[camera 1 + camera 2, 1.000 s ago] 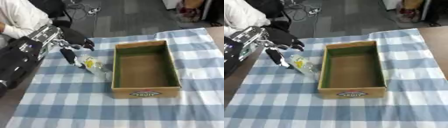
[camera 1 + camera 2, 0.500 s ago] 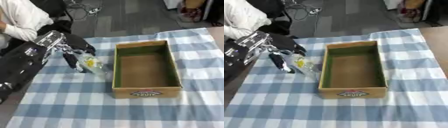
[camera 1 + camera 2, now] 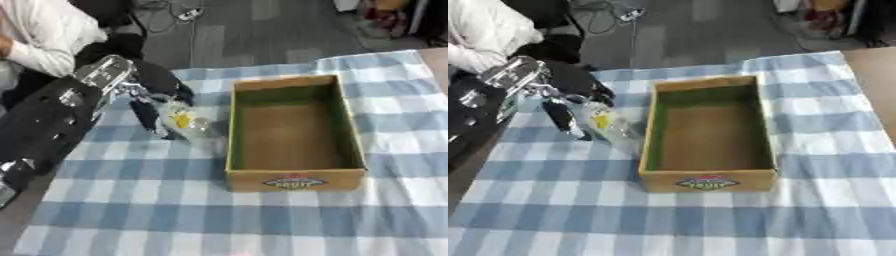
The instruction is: Pick up objects on the table and place them in the box.
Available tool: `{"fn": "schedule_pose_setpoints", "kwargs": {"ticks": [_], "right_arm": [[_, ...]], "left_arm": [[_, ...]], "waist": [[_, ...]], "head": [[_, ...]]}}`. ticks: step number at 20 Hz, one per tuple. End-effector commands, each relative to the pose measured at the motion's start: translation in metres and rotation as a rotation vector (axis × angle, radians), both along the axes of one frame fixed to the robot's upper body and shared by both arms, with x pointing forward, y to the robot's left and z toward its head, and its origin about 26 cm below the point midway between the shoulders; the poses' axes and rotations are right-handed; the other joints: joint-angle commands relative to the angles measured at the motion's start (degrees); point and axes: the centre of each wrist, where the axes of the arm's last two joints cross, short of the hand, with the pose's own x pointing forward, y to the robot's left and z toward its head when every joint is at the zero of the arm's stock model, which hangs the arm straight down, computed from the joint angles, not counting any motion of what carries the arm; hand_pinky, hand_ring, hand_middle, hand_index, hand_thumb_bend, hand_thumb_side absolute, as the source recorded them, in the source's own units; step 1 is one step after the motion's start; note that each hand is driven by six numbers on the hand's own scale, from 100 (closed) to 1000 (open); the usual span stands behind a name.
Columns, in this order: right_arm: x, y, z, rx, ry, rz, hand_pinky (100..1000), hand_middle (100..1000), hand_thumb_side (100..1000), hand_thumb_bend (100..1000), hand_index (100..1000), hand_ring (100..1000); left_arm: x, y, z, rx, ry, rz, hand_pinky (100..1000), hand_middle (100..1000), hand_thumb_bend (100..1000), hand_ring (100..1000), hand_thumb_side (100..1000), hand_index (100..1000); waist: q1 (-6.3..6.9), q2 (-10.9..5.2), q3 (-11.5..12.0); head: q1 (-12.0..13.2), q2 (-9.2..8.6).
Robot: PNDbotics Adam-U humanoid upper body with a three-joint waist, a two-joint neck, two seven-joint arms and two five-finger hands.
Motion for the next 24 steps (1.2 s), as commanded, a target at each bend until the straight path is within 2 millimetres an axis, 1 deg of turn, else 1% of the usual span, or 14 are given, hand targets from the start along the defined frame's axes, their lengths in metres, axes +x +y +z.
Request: {"fn": "schedule_pose_setpoints", "kwargs": {"ticks": [1, 4, 8, 12, 13, 15, 21, 24], "right_arm": [[-0.003, 0.003, 0.009, -0.007, -0.034, 0.014, 526, 545, 963, 100, 775, 488], [-0.003, 0.004, 0.009, -0.004, -0.035, 0.018, 526, 544, 963, 100, 775, 487], [-0.003, 0.005, 0.01, -0.002, -0.039, 0.023, 527, 544, 963, 100, 776, 487], [-0.003, 0.005, 0.01, -0.002, -0.04, 0.026, 527, 544, 962, 100, 776, 487], [-0.003, 0.005, 0.01, -0.001, -0.04, 0.026, 527, 544, 962, 100, 776, 487], [-0.003, 0.005, 0.011, -0.001, -0.042, 0.027, 527, 544, 962, 100, 776, 487], [-0.003, 0.005, 0.011, -0.003, -0.041, 0.027, 527, 543, 962, 100, 777, 486], [-0.003, 0.006, 0.011, -0.001, -0.044, 0.03, 527, 544, 962, 100, 776, 487]], "left_arm": [[0.001, 0.01, 0.014, 0.231, 0.185, -0.049, 937, 1000, 1000, 948, 752, 997], [0.003, 0.012, 0.012, 0.238, 0.171, -0.044, 938, 1000, 1000, 948, 743, 997], [0.005, 0.016, 0.012, 0.247, 0.147, -0.038, 940, 1000, 1000, 951, 701, 995], [0.006, 0.018, 0.018, 0.252, 0.108, -0.036, 944, 1000, 1000, 955, 673, 991], [0.007, 0.018, 0.02, 0.252, 0.099, -0.037, 943, 1000, 1000, 954, 681, 992], [0.007, 0.018, 0.022, 0.254, 0.082, -0.042, 945, 1000, 1000, 956, 660, 990], [0.008, 0.018, 0.028, 0.235, 0.037, -0.063, 945, 1000, 1000, 956, 671, 988], [0.009, 0.02, 0.026, 0.213, 0.036, -0.062, 943, 1000, 1000, 953, 675, 991]], "waist": [[-0.62, -0.64, -0.2], [-0.71, -0.44, -0.4], [-0.81, -0.18, -0.6], [-0.86, 0.04, -0.7], [-0.87, 0.09, -0.7], [-0.87, 0.18, -0.8], [-0.75, 0.24, -0.7], [-0.77, 0.2, -0.8]], "head": [[0.3, 0.28], [0.2, 0.23], [0.1, 0.07], [0.0, 0.14], [0.0, 0.12], [0.0, 0.09], [-0.2, 0.2], [-0.3, -0.11]]}}
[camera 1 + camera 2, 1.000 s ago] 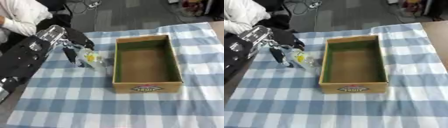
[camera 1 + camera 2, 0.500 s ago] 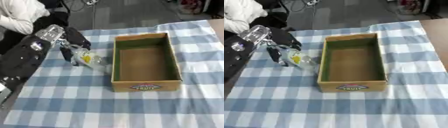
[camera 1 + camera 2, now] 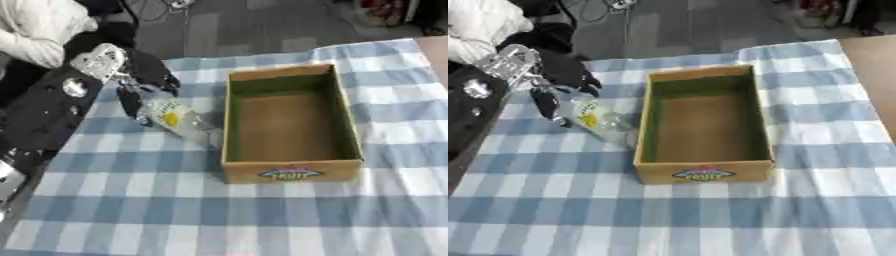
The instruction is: Pick up objects on the table and place them in the box.
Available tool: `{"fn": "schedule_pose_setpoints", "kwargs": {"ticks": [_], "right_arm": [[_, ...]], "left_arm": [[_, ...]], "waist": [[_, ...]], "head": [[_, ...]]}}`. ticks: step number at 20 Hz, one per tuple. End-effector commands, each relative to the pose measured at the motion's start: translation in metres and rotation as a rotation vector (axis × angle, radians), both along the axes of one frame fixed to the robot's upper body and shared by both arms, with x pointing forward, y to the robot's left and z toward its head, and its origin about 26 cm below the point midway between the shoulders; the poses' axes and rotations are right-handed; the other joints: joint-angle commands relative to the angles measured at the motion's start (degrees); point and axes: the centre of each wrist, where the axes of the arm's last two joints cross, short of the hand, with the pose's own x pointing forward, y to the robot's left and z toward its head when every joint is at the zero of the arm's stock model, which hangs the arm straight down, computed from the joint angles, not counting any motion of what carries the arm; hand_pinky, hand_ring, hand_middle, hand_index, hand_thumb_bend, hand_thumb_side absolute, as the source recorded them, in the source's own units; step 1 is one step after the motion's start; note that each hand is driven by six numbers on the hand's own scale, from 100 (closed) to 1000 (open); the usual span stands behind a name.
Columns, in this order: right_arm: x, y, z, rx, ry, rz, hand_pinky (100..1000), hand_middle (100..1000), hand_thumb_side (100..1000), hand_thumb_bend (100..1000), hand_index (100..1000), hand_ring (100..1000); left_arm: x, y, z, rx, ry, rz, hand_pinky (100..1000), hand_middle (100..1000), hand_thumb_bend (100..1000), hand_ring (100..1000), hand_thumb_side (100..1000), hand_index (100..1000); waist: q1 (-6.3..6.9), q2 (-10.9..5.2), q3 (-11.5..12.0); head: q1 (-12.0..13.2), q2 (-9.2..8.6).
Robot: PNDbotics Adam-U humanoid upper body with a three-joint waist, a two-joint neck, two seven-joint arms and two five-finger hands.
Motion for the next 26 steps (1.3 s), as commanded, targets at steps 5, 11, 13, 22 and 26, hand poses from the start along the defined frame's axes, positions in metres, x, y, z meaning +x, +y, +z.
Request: {"fn": "schedule_pose_setpoints", "kwargs": {"ticks": [5, 11, 13, 22, 26], "right_arm": [[-0.004, 0.003, 0.011, -0.003, -0.038, 0.02, 527, 544, 962, 100, 776, 487], [-0.003, 0.006, 0.013, 0.0, -0.044, 0.035, 527, 544, 962, 100, 776, 487], [-0.003, 0.007, 0.014, 0.001, -0.047, 0.04, 527, 544, 962, 100, 777, 487], [-0.003, 0.012, 0.02, 0.009, -0.065, 0.065, 528, 545, 962, 100, 777, 487], [-0.003, 0.014, 0.021, 0.012, -0.07, 0.072, 528, 545, 961, 100, 777, 488]], "left_arm": [[0.003, 0.007, 0.011, 0.053, 0.088, 0.009, 942, 1000, 1000, 948, 675, 992], [0.006, 0.007, 0.007, 0.038, 0.108, 0.035, 937, 1000, 1000, 941, 680, 994], [0.007, 0.009, 0.004, 0.025, 0.119, 0.045, 934, 999, 1000, 937, 682, 995], [0.009, 0.015, -0.007, -0.017, 0.164, 0.085, 930, 993, 1000, 929, 697, 996], [0.01, 0.014, -0.013, -0.02, 0.184, 0.095, 925, 987, 1000, 921, 685, 997]], "waist": [[-0.41, -0.78, -0.3], [-0.36, -0.48, -0.9], [-0.31, -0.33, -1.2], [0.0, 0.54, -2.5], [0.03, 0.81, -2.8]], "head": [[-0.3, -0.9], [-0.3, -1.25], [-0.3, -1.36], [-0.2, -3.33], [0.0, -4.09]]}}
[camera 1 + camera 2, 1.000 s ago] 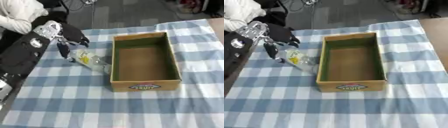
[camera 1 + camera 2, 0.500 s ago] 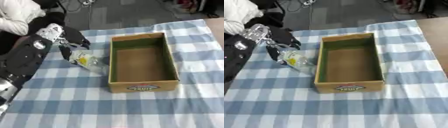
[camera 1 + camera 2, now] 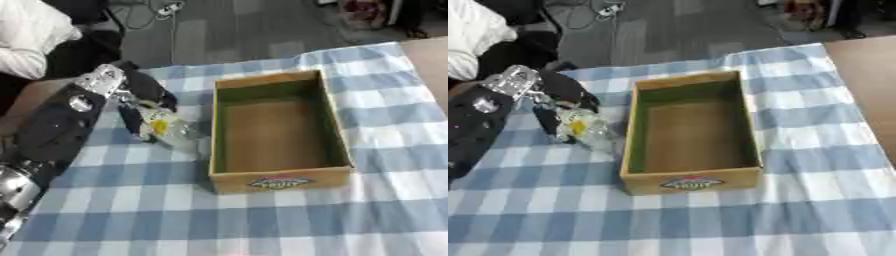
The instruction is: Pick up objects on the table and place them in the box.
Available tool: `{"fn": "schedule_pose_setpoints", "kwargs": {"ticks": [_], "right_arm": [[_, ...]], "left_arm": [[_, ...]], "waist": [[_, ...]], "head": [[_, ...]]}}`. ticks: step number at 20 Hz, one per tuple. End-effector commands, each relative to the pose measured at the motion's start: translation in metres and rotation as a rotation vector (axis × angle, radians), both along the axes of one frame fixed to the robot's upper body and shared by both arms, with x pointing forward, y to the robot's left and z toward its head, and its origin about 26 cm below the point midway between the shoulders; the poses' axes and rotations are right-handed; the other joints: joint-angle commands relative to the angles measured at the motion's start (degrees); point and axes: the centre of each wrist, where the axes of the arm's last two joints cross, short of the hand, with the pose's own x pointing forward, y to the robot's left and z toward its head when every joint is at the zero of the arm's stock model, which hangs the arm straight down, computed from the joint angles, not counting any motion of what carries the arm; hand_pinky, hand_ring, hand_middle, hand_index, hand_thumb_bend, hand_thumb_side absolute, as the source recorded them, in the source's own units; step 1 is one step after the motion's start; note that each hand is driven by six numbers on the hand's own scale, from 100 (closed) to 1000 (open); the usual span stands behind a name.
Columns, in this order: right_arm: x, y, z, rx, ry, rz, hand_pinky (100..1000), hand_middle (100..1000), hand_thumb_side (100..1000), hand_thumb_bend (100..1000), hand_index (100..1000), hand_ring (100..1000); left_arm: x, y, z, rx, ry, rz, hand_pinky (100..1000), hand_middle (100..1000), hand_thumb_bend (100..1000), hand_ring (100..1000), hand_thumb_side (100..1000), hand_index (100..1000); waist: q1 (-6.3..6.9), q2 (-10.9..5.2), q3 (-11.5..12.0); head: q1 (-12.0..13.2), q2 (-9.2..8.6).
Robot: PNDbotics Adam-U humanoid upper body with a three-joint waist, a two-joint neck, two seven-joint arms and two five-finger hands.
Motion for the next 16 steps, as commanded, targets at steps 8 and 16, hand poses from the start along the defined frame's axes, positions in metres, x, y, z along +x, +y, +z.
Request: {"fn": "schedule_pose_setpoints", "kwargs": {"ticks": [8, 16], "right_arm": [[-0.004, 0.004, 0.011, -0.001, -0.038, 0.023, 527, 544, 961, 100, 777, 487], [-0.004, 0.0, 0.008, -0.009, -0.029, 0.004, 527, 542, 962, 100, 777, 486]], "left_arm": [[0.0, 0.001, 0.0, 0.038, 0.117, -0.049, 471, 663, 666, 528, 481, 733], [-0.006, 0.016, 0.006, -0.104, 0.023, -0.074, 100, 211, 100, 100, 785, 358]], "waist": [[-0.27, -0.55, -0.5], [-0.18, -0.86, 0.6]], "head": [[0.5, -1.23], [0.6, -0.67]]}}
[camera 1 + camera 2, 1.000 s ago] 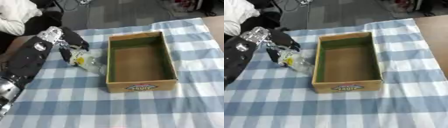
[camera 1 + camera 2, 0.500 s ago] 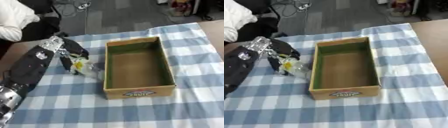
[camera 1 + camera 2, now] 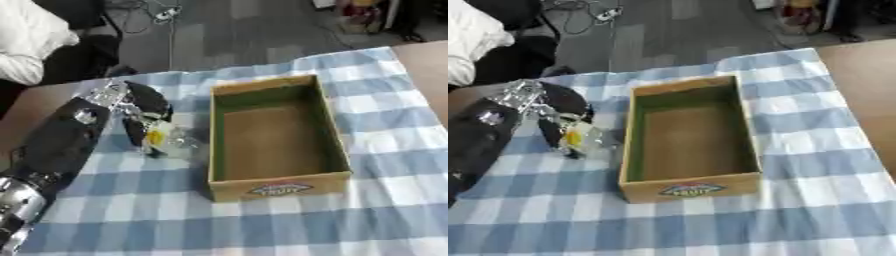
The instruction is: Pick up objects on the table and place them in the box.
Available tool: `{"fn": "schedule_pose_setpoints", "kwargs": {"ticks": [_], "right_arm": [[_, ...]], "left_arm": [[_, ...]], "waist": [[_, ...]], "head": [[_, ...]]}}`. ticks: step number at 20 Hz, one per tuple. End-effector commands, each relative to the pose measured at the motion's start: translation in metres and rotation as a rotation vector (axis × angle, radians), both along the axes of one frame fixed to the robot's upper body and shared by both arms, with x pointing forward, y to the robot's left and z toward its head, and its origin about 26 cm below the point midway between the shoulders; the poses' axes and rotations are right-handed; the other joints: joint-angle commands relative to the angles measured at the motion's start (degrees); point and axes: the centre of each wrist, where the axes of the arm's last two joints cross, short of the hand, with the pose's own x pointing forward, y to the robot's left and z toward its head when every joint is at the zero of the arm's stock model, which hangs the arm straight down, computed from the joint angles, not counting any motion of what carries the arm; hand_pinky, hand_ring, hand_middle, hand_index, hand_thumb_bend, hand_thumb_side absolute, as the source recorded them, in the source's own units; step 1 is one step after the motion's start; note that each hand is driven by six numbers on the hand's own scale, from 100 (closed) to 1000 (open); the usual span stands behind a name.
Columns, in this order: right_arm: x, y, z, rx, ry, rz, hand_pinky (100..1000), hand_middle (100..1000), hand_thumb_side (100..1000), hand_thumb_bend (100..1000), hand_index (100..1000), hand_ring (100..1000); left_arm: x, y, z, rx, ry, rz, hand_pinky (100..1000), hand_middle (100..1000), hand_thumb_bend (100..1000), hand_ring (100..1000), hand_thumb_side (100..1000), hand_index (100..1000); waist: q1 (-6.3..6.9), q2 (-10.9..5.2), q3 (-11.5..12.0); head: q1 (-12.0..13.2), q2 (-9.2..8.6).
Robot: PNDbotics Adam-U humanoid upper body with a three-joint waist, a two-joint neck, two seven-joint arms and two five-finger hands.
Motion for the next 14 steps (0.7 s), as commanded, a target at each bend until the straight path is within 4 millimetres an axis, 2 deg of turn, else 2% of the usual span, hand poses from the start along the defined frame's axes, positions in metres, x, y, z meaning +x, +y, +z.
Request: {"fn": "schedule_pose_setpoints", "kwargs": {"ticks": [1, 5, 9, 11, 14], "right_arm": [[-0.004, -0.003, 0.006, -0.02, -0.024, -0.012, 527, 542, 962, 100, 777, 486], [-0.005, -0.007, 0.004, -0.024, -0.014, -0.034, 526, 542, 961, 100, 777, 485], [-0.005, -0.011, 0.0, -0.031, -0.003, -0.051, 526, 540, 961, 100, 777, 484], [-0.005, -0.012, -0.001, -0.035, 0.003, -0.059, 526, 540, 961, 100, 778, 483], [-0.005, -0.013, -0.003, -0.038, 0.01, -0.065, 527, 540, 962, 100, 778, 483]], "left_arm": [[-0.006, 0.018, 0.023, 0.015, -0.009, -0.014, 100, 184, 100, 100, 779, 344], [-0.015, 0.024, 0.039, -0.018, -0.064, -0.018, 100, 155, 100, 100, 759, 312], [-0.023, 0.026, 0.063, 0.015, -0.122, 0.028, 100, 154, 100, 100, 747, 289], [-0.027, 0.024, 0.076, 0.013, -0.154, 0.037, 100, 155, 100, 100, 746, 287], [-0.03, 0.011, 0.09, -0.022, -0.198, -0.002, 100, 154, 100, 100, 747, 286]], "waist": [[-0.26, -1.19, 0.5], [-0.28, -1.62, 1.5], [-0.27, -2.06, 2.5], [-0.22, -2.27, 2.9], [-0.23, -2.49, 3.1]], "head": [[0.5, -0.17], [0.7, 0.17], [0.4, 0.41], [0.3, 0.24], [0.3, -0.17]]}}
